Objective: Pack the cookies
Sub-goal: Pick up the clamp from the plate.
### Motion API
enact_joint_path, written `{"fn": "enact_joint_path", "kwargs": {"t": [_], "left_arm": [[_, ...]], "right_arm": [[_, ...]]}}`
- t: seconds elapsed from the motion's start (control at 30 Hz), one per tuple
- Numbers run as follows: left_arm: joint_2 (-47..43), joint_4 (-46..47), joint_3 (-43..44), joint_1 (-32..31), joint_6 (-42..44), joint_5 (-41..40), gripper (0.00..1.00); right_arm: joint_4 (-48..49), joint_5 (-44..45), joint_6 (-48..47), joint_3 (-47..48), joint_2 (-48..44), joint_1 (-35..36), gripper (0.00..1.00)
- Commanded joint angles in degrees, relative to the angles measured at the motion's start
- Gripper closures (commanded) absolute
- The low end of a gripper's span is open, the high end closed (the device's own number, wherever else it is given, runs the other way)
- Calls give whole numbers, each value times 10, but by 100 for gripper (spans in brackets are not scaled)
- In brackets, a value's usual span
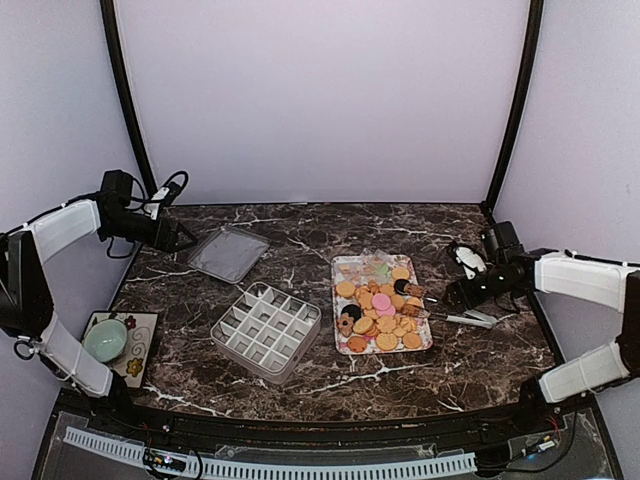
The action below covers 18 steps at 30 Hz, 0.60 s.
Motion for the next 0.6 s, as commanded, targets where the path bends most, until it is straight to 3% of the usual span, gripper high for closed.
{"fn": "enact_joint_path", "kwargs": {"t": [0.0,0.43,0.57], "left_arm": [[12,-19,25,1,-2,32,1],[0,-21,23,-3,17,55,1],[1,-20,27,-17,24,61,1]], "right_arm": [[-27,-23,-45,26,46,9,24],[-29,50,-70,52,114,31,37],[-23,62,-80,54,112,46,48]]}}
